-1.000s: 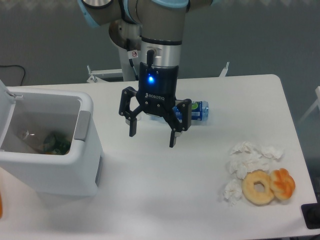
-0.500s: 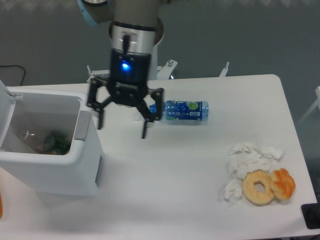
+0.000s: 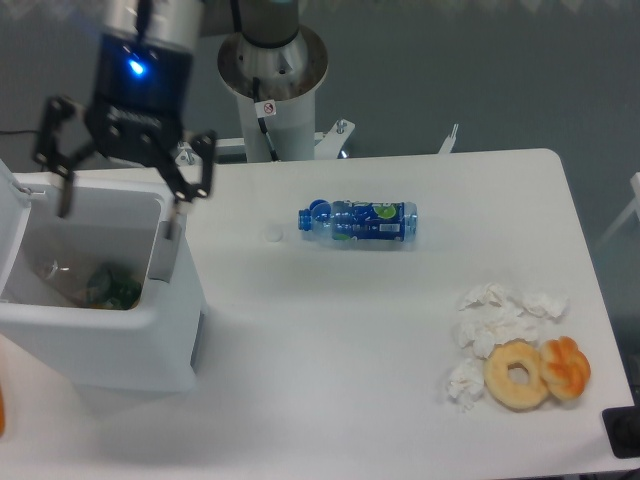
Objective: Close the trash can
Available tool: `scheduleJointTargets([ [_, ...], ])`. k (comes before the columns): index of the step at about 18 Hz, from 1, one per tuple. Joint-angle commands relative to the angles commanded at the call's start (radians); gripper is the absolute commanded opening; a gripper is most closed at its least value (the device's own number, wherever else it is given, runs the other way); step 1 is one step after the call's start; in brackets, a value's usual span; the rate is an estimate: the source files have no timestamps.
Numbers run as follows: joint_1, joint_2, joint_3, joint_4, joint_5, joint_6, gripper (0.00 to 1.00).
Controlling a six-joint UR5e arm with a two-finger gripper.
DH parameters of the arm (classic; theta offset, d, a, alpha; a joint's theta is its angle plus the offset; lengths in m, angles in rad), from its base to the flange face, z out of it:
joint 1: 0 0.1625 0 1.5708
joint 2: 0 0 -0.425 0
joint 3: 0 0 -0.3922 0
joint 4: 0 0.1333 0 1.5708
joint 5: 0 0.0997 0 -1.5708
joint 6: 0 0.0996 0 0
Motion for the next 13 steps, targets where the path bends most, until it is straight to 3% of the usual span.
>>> scheduleJointTargets([
  [7, -0.058, 0.028, -0.009, 0.002, -0.222, -0.009, 1.00],
  [13, -0.120, 0.058, -0.015, 0.003, -0.275, -0.003, 1.00],
])
